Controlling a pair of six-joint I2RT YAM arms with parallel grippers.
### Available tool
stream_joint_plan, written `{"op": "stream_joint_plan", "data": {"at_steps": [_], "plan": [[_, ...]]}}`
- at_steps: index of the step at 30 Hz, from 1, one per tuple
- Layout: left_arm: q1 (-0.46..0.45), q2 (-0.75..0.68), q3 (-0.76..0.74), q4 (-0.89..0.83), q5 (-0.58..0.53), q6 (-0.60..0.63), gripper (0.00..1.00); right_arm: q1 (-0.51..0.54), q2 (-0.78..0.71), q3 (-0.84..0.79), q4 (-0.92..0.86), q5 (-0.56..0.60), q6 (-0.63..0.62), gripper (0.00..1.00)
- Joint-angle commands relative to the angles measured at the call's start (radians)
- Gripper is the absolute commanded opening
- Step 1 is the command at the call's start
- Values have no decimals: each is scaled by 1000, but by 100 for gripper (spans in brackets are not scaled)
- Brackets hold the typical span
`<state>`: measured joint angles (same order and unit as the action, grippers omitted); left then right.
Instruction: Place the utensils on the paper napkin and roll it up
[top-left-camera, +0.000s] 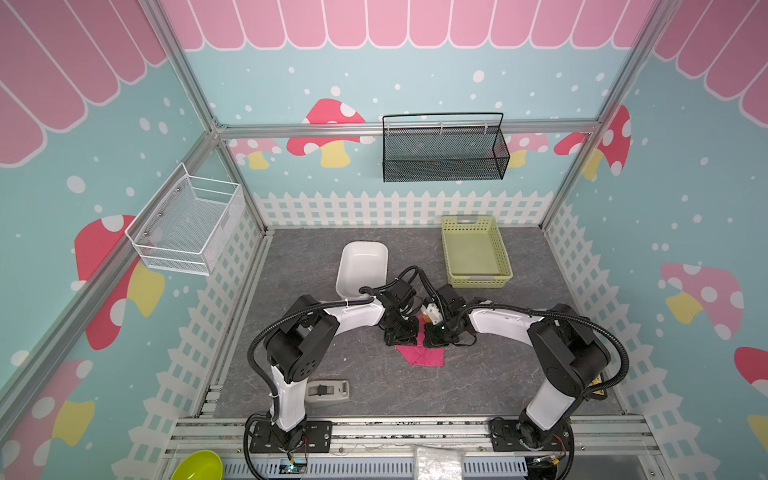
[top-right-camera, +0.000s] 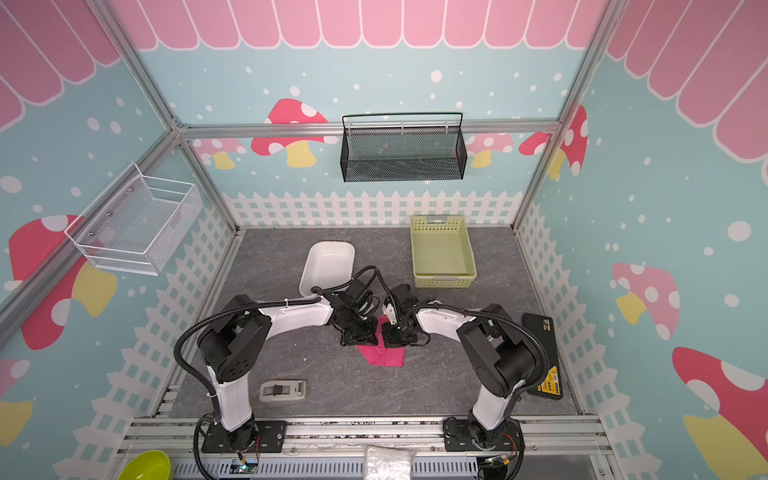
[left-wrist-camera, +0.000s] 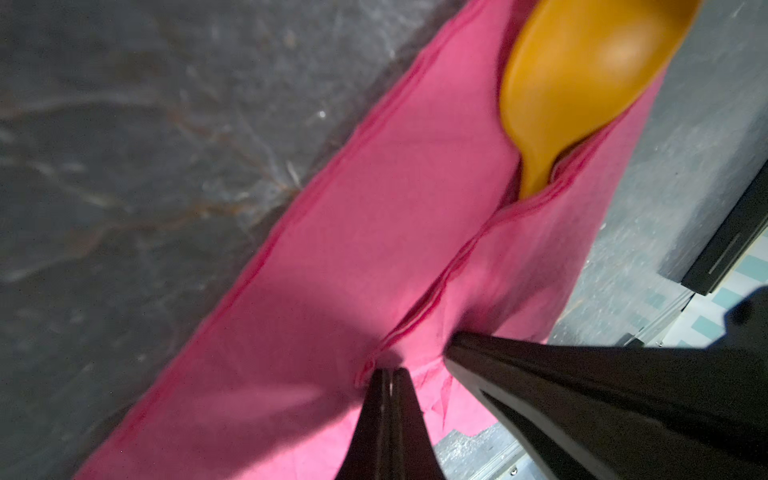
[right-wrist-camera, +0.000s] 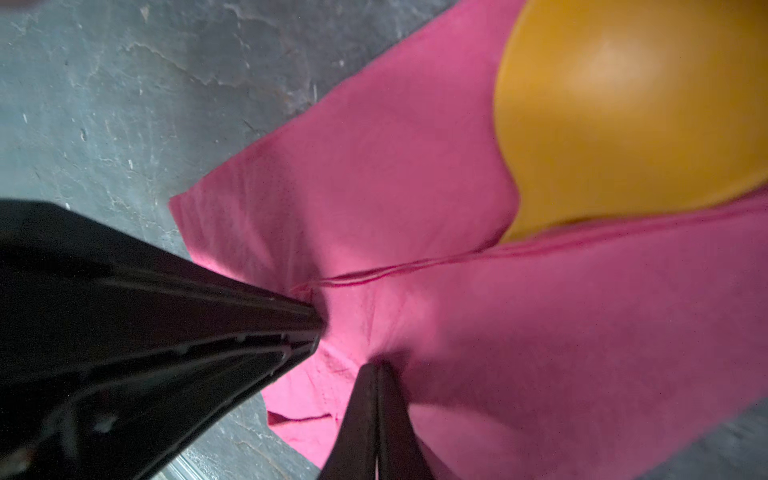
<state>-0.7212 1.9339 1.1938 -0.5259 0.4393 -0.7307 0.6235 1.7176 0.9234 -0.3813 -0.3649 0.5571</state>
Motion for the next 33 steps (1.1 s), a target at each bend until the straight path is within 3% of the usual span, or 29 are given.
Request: {"op": "stream_joint_plan", "data": {"at_steps": [1,7,22,27,33], "plan": [[8,38,-18,-30,-52,-15,3,-1,-11,-4,-29,-7,-6,7],[9,10,-18,-31,-60,-12,5,-1,24,-34,0,-4,-3,7],[101,-194,-133,-86,-101,12,31,-2,48,-61,0,26,-17,6],[107,-207,-203,-14,-78,-28,35,-3,46,-59,-2,24,-19,6],[110,-180,-278,161,40,-101,37,-3,40,-57,-2,24,-21,6]]}}
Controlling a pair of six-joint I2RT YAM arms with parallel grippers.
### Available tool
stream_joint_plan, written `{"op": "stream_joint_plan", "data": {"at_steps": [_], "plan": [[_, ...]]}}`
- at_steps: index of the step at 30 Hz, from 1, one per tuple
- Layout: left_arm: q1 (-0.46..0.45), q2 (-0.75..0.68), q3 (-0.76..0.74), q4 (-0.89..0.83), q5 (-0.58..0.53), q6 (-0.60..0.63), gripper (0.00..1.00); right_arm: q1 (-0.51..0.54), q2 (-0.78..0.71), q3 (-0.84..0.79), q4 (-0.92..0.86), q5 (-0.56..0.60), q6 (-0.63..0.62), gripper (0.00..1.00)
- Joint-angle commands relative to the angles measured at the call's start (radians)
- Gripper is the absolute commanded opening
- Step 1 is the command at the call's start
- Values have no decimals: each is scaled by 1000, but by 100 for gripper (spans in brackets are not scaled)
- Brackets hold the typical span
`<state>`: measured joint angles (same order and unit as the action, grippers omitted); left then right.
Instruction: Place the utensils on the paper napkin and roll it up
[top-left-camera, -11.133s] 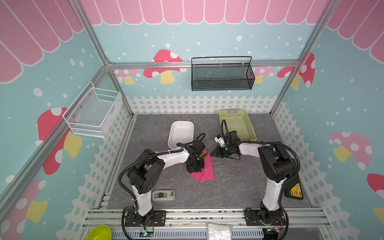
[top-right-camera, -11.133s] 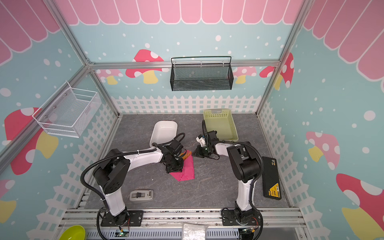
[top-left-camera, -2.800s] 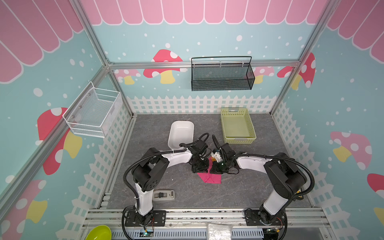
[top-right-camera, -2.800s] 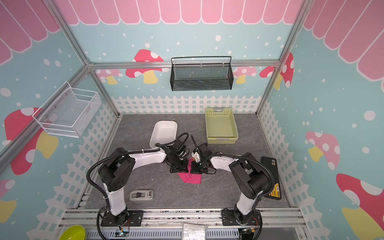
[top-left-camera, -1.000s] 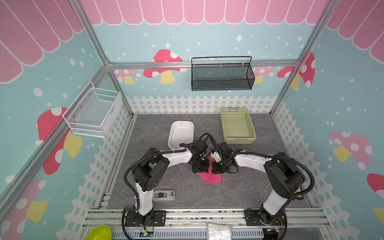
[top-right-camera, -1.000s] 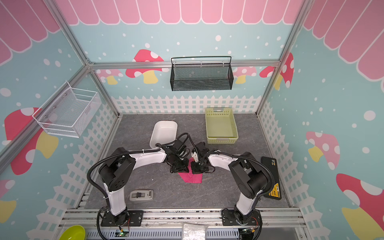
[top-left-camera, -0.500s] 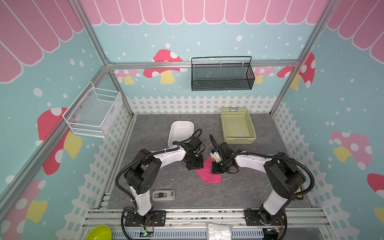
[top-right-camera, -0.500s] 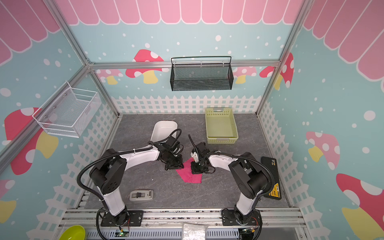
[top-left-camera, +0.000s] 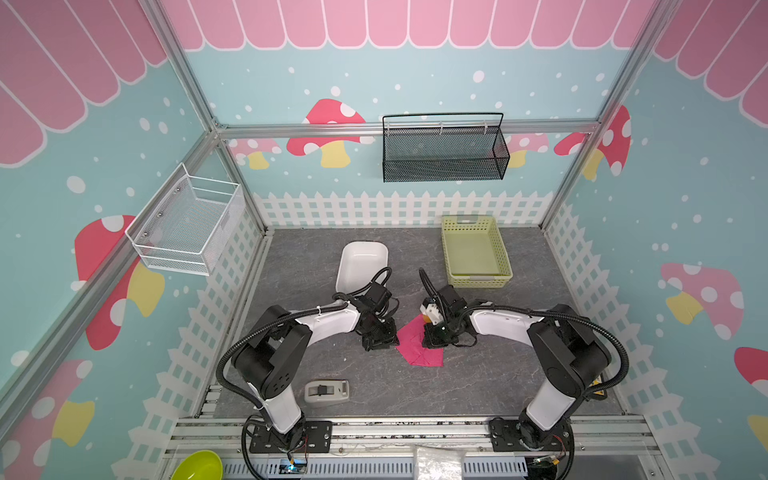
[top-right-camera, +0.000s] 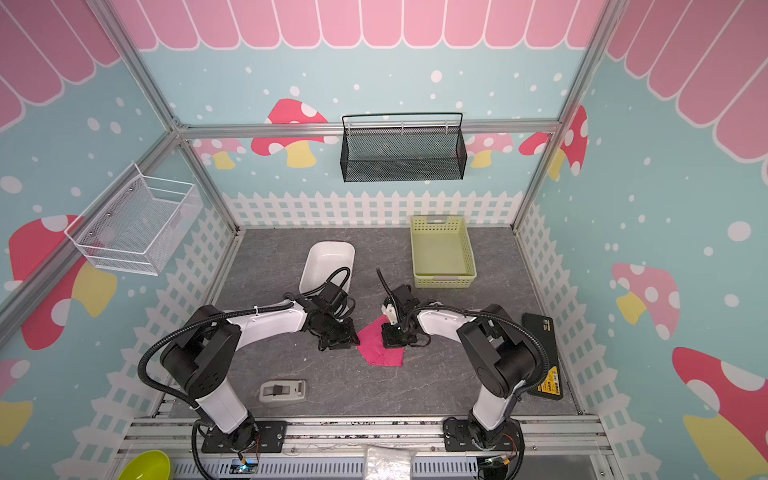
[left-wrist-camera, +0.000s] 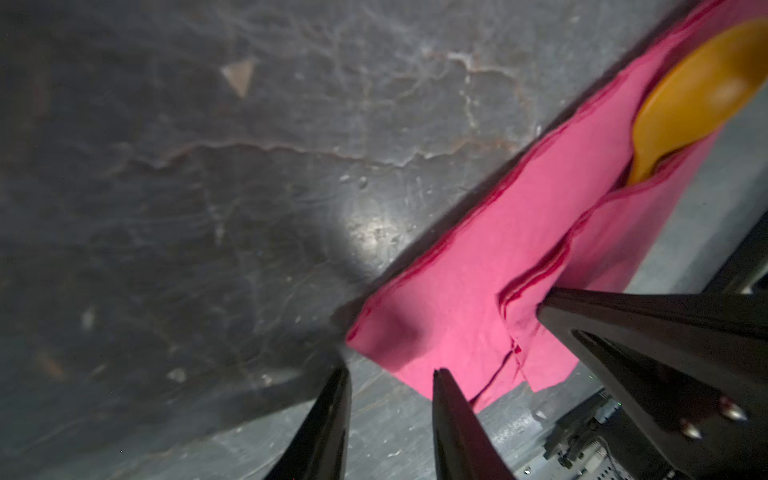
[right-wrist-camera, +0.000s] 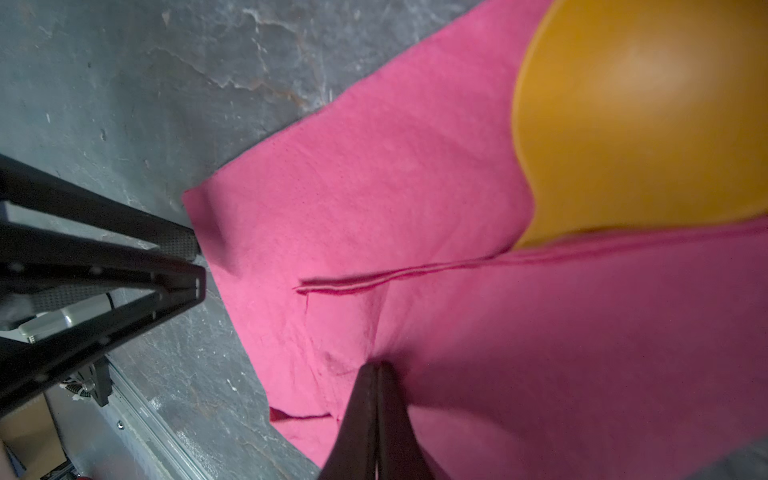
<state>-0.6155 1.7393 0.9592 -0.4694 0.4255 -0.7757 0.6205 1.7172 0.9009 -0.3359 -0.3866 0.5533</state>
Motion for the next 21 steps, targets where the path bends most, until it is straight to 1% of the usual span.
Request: {"op": "stream_joint_plan", "data": {"at_steps": [1,9,16,21], "plan": [[5,18,-51,123,64,-62,37,-1,42,-34,-48,46,-17,6],[22,44,-77,232,107,-58,38,0,46,-30,-45,40,-21,6],[64,56,-41,243,137,-29,38,-1,39,-34,-43,41,-21,6],[72,43,-27,232,125,-19,38,1,37,-38,-42,40,-20,6]]}}
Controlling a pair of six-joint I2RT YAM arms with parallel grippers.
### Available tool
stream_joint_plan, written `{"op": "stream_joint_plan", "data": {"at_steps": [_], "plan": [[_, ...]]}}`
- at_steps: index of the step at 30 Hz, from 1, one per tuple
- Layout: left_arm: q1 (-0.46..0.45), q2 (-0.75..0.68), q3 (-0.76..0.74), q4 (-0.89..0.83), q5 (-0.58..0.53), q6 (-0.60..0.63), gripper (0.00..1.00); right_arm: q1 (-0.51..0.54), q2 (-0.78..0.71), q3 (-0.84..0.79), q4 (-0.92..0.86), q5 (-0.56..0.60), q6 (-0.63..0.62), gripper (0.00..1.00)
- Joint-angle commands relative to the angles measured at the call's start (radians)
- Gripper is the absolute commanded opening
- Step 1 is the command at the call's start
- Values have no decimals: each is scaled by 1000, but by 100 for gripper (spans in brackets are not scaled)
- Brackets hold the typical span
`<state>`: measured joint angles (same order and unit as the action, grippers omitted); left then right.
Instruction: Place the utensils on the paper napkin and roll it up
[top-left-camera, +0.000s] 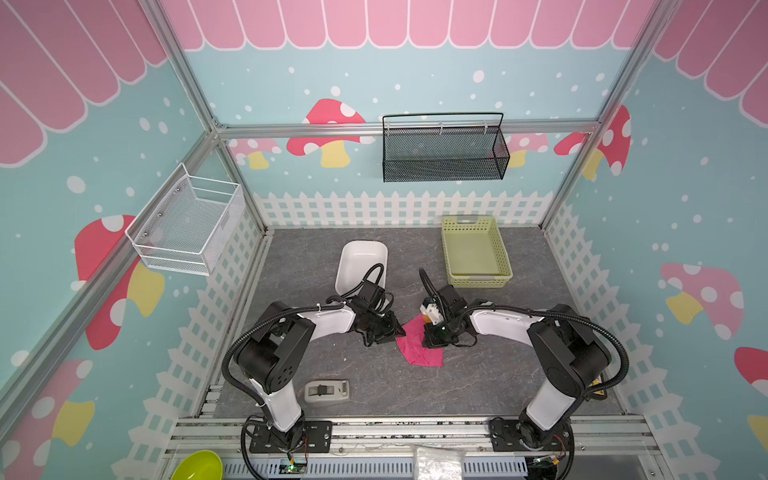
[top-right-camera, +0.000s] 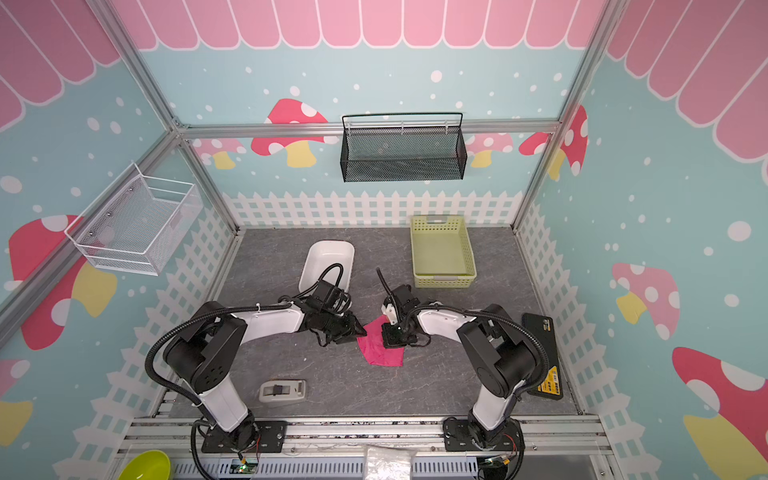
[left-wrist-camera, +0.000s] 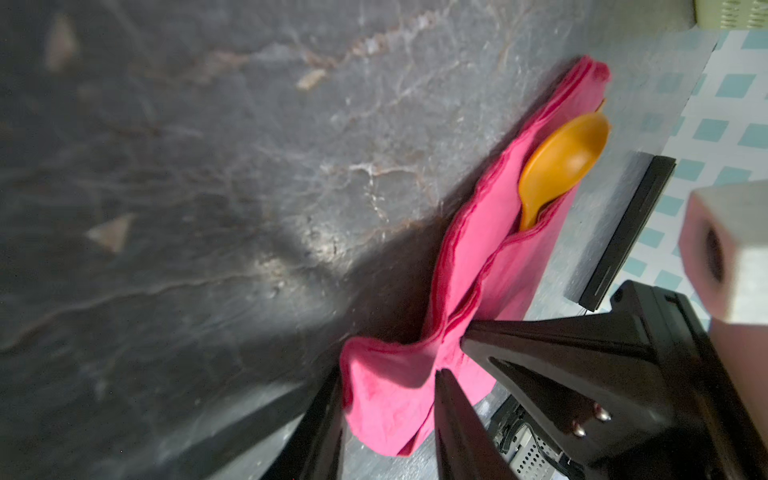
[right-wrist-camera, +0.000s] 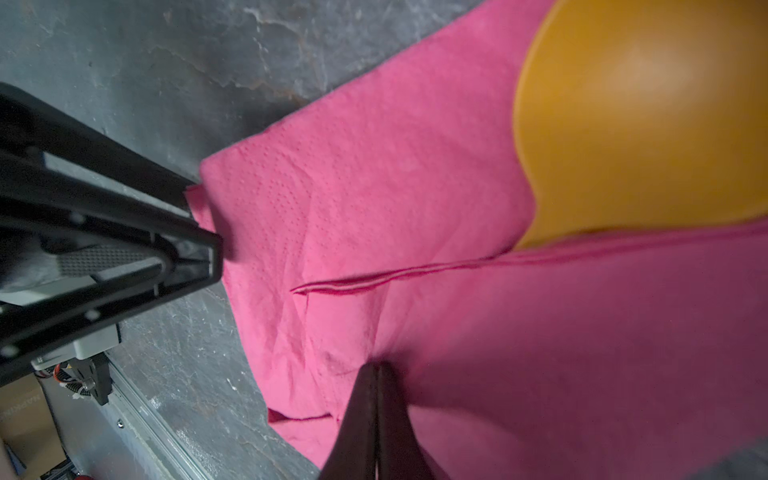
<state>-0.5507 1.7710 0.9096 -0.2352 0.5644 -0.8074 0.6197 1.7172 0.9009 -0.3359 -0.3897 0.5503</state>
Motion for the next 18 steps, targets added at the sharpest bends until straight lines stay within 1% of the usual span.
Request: {"op": "stream_joint_plan", "data": {"at_steps": [1,4,8,18], "plan": [[8,7,23,-5,-20,13,38,0,36,-39,-40,44,-16,7],[10,-12,25,-35,-63,23,37,1,36,-40,-40,41,-17,7],[11,-25,25,-85,-116,43,30,1,36,-45,-37,40,-20,6],[11,-52,37,-85,-116,48,14,1,38,-52,-31,35,-21,7]]}}
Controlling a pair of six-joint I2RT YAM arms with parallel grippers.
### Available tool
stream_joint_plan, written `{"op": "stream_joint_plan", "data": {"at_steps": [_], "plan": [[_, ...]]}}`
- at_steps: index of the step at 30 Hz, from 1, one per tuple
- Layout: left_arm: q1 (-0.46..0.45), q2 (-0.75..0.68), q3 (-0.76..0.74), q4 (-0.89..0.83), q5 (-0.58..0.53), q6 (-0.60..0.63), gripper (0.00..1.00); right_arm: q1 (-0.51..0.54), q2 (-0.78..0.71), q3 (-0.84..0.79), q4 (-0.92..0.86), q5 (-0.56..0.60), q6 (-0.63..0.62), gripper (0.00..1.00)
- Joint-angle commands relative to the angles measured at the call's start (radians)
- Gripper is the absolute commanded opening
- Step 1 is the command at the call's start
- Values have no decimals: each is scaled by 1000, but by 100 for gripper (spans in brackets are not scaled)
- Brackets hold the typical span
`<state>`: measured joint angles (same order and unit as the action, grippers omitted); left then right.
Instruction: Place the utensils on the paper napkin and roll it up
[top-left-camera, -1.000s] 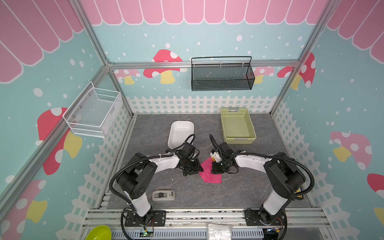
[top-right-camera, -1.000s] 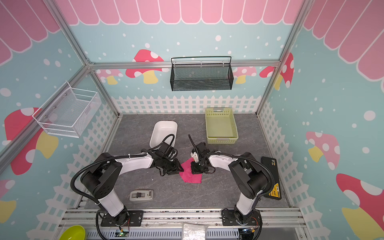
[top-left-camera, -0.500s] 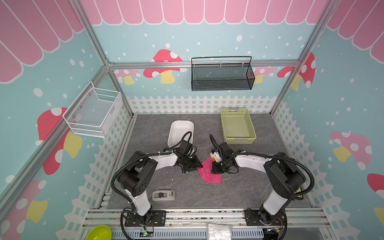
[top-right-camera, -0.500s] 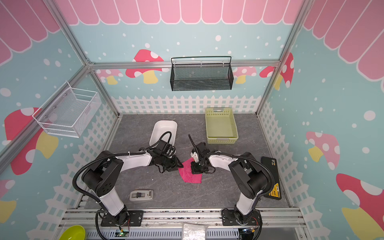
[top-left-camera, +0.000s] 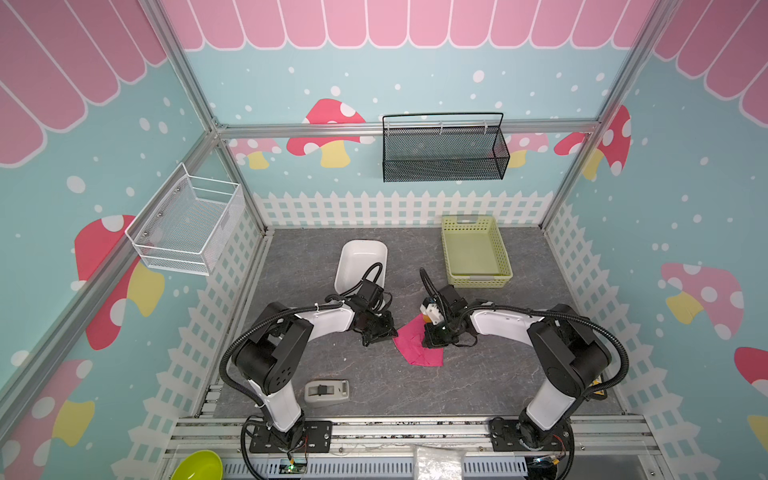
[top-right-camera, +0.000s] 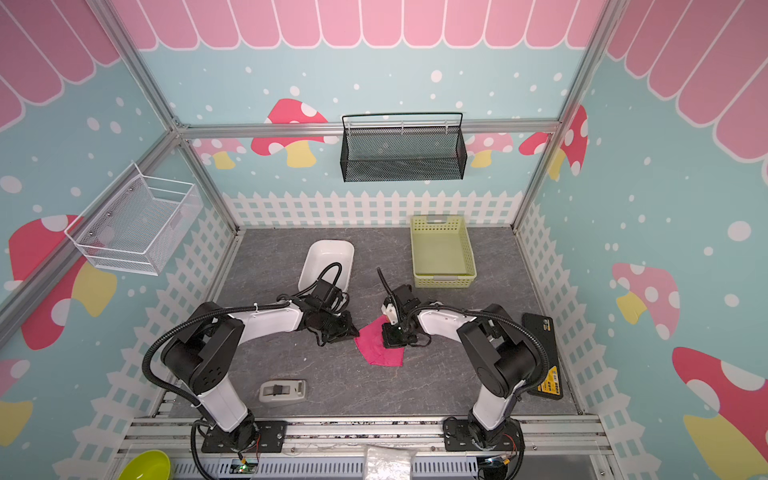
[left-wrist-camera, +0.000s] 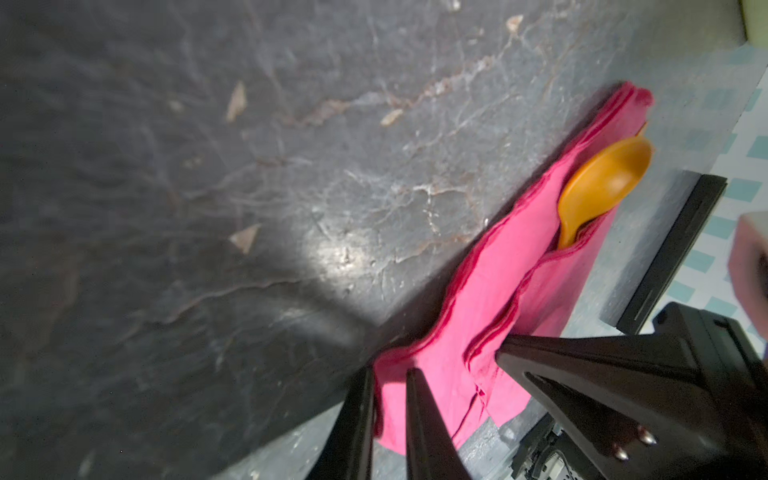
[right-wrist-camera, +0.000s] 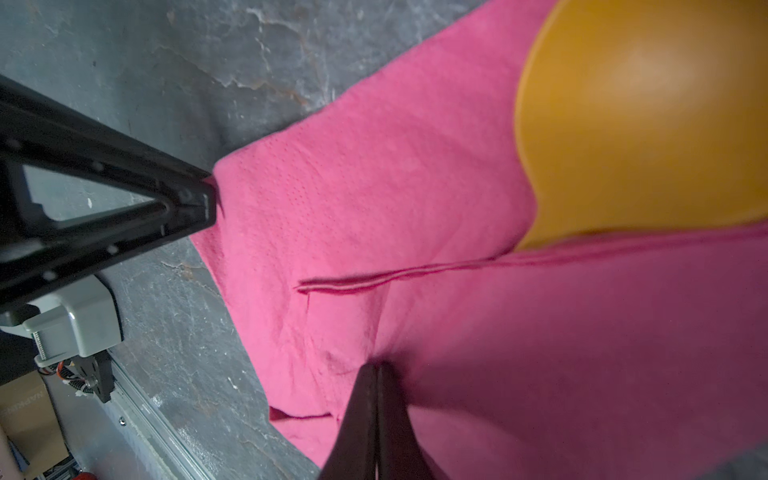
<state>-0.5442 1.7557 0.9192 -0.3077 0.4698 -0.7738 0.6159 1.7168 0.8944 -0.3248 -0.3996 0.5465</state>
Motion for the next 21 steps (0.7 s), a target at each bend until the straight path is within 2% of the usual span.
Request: {"op": "stream_joint_plan", "data": {"at_steps": [1,8,16,21], "plan": [[5,-38,33,-11,-12,17,12,5,40,-46,-39,44,-18,6],[-16,-60,62,-16,10,33,1,4,44,-46,-31,36,-16,6],[-72,-39,134,-51,30,42,0,5,46,-49,-26,31,-14,6],[-115,20,192,-78,50,49,2,6,44,-51,-20,27,-9,6]]}}
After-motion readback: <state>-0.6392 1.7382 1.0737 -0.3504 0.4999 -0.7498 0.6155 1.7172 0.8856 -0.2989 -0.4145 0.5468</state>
